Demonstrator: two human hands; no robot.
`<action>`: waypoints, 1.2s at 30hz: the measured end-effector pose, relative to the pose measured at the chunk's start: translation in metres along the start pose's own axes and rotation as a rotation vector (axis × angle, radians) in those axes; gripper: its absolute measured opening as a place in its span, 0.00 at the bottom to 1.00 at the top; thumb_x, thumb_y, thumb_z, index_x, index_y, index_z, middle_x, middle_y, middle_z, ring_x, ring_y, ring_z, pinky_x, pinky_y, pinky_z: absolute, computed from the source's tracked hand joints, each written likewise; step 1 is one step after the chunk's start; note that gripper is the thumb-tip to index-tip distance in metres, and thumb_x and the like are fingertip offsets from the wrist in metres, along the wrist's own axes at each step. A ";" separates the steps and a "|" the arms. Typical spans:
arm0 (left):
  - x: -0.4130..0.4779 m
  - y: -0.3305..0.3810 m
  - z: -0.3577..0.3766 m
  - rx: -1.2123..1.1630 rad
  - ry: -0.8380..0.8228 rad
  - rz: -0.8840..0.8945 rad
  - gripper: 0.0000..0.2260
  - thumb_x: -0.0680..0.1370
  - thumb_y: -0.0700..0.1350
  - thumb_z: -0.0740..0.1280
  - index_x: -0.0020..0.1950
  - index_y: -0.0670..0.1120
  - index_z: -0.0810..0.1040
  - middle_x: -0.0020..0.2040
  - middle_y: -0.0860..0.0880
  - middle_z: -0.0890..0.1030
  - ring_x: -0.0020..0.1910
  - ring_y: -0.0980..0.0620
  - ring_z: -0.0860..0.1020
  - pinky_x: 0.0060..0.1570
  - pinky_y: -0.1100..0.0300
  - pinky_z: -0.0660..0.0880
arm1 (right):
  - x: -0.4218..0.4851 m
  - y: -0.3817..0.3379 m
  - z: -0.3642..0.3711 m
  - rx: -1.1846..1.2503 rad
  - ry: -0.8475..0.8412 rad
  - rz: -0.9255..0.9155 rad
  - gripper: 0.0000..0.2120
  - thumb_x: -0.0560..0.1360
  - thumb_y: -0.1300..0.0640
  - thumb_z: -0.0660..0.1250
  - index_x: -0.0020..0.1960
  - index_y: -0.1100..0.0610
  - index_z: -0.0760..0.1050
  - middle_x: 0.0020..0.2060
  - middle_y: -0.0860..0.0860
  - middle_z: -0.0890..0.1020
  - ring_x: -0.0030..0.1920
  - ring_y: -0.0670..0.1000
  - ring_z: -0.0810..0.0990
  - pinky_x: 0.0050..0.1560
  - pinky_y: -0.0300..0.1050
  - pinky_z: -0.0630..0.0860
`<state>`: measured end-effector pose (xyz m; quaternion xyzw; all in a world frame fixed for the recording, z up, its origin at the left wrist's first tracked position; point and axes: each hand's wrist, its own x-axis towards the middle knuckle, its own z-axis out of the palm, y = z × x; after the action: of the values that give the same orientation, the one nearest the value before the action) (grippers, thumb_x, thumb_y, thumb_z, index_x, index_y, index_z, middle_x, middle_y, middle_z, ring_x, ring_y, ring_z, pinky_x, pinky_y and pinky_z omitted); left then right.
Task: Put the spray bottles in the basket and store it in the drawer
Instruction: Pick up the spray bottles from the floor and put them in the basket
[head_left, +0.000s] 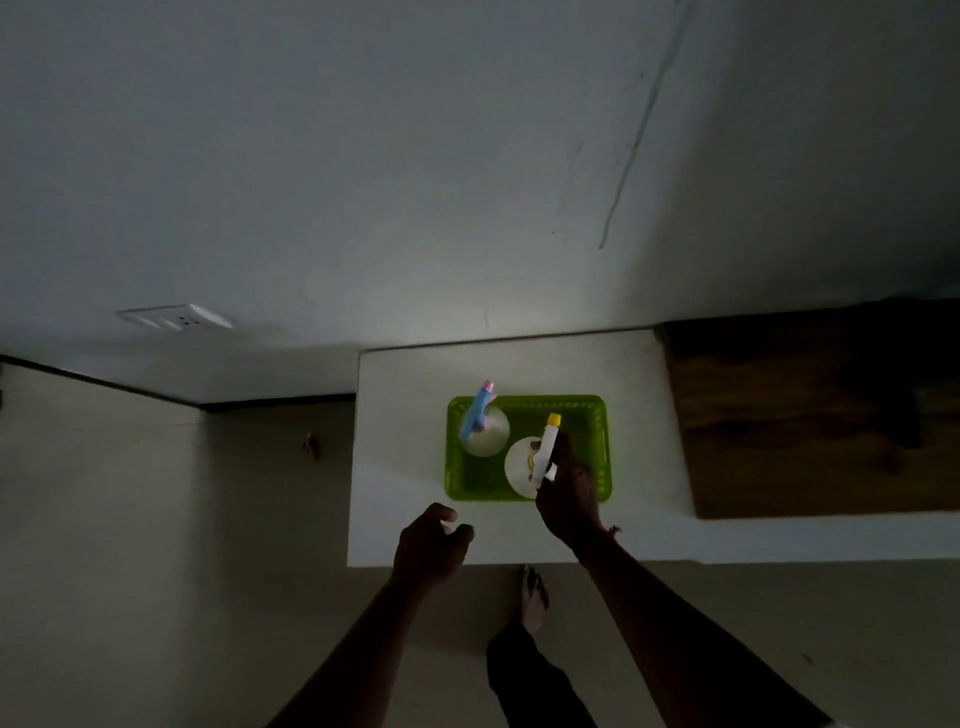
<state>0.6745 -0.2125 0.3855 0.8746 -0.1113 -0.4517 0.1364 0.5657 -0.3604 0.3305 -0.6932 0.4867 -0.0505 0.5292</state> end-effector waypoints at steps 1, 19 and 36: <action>0.002 0.001 0.000 -0.001 -0.004 -0.013 0.17 0.76 0.52 0.67 0.63 0.47 0.74 0.58 0.45 0.81 0.59 0.48 0.77 0.52 0.64 0.66 | 0.002 0.002 0.002 -0.022 -0.021 -0.009 0.31 0.69 0.72 0.67 0.69 0.56 0.65 0.59 0.57 0.79 0.60 0.61 0.77 0.51 0.50 0.79; 0.034 0.024 -0.010 -0.002 0.050 0.239 0.23 0.76 0.48 0.68 0.67 0.40 0.69 0.59 0.41 0.80 0.58 0.44 0.79 0.51 0.58 0.73 | 0.004 0.008 0.000 -0.111 -0.118 0.098 0.38 0.73 0.73 0.62 0.77 0.59 0.49 0.68 0.61 0.70 0.67 0.61 0.70 0.59 0.47 0.71; -0.118 -0.011 0.080 0.249 -0.292 0.440 0.20 0.76 0.51 0.65 0.65 0.44 0.70 0.63 0.42 0.77 0.61 0.43 0.75 0.58 0.55 0.72 | -0.261 0.030 -0.067 0.123 0.295 0.320 0.37 0.75 0.64 0.68 0.76 0.49 0.53 0.69 0.56 0.71 0.67 0.56 0.72 0.64 0.53 0.74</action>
<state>0.5430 -0.1754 0.4272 0.7651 -0.3716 -0.5153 0.1050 0.3721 -0.2158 0.4526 -0.5587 0.6587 -0.0963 0.4946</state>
